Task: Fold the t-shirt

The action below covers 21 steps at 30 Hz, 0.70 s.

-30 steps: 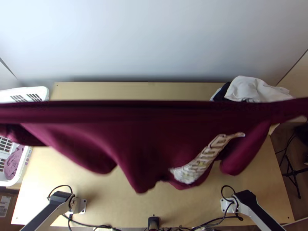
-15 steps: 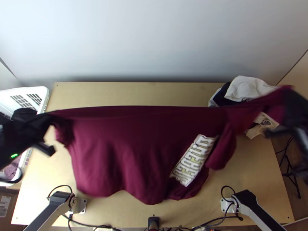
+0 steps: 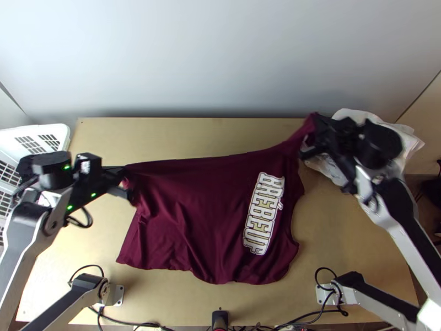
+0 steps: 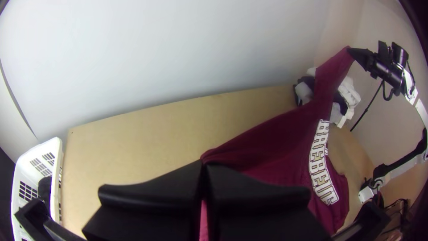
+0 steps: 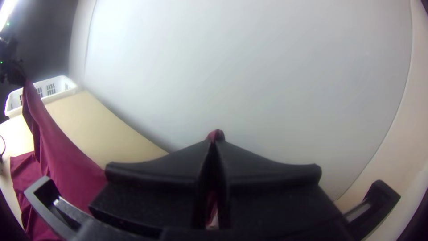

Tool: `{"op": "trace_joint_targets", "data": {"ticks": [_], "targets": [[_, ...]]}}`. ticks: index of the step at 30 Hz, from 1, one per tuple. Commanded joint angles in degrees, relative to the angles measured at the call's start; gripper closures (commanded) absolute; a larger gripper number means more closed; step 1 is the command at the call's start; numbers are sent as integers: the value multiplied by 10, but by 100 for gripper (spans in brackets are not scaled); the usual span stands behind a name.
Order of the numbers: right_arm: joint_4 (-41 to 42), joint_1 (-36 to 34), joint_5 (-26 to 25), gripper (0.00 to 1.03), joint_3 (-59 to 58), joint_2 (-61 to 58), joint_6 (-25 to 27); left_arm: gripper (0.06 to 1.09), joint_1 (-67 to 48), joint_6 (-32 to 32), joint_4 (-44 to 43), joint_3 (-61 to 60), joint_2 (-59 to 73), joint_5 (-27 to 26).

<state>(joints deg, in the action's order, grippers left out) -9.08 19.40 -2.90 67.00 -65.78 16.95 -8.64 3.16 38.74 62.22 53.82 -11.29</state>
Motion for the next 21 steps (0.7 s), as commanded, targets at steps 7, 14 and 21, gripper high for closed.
{"op": "trace_joint_targets", "data": {"ticks": [7,14,21], "targets": [[109,0,13,100,62,-250,-6,105,50,30,-193,-27,190,18],[95,-1,-11,100,192,-393,-5,105,113,49,-274,56,366,-5],[85,2,-13,100,255,-476,0,105,123,49,-331,121,501,-12]]}}
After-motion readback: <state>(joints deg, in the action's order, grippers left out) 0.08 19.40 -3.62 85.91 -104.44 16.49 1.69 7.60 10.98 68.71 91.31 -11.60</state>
